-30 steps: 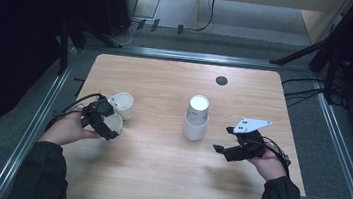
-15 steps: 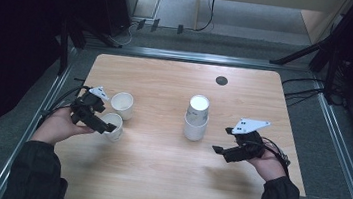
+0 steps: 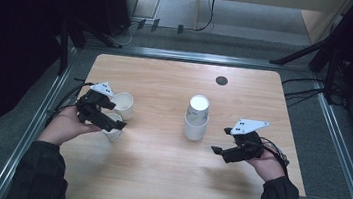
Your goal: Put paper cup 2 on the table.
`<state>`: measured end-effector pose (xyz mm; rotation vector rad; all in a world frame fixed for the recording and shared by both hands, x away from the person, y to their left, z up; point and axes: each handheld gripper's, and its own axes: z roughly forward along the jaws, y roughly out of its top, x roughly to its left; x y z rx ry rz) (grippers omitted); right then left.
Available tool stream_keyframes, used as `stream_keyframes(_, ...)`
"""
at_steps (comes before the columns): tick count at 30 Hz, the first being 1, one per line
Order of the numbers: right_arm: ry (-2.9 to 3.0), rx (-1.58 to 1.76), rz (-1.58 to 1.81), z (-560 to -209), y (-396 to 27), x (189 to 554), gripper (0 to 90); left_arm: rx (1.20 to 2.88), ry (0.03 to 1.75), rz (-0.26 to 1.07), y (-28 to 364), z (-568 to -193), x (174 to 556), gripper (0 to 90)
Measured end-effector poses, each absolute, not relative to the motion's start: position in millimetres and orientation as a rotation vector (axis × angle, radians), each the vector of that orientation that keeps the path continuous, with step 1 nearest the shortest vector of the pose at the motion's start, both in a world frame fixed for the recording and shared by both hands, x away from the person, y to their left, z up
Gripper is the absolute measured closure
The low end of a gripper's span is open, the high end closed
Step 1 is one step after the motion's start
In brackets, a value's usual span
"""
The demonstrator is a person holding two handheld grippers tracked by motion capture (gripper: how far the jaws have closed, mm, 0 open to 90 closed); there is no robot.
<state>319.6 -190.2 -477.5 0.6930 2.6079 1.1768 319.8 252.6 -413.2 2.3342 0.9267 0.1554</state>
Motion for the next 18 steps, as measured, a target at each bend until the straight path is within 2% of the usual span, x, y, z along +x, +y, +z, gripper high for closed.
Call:
stream_keyframes(6, 2.614, 0.682, 1.174, -477.9, -188.9, 318.8, 20.6, 2.247, 0.883, 0.104, 241.2, -407.4, 318.6, 13.4)
stream_keyframes(18, 2.629, 0.662, 1.169, -479.2, -185.4, 317.8, 20.6, 2.233, 0.91, 0.15, 215.6, -411.9, 319.5, 14.1)
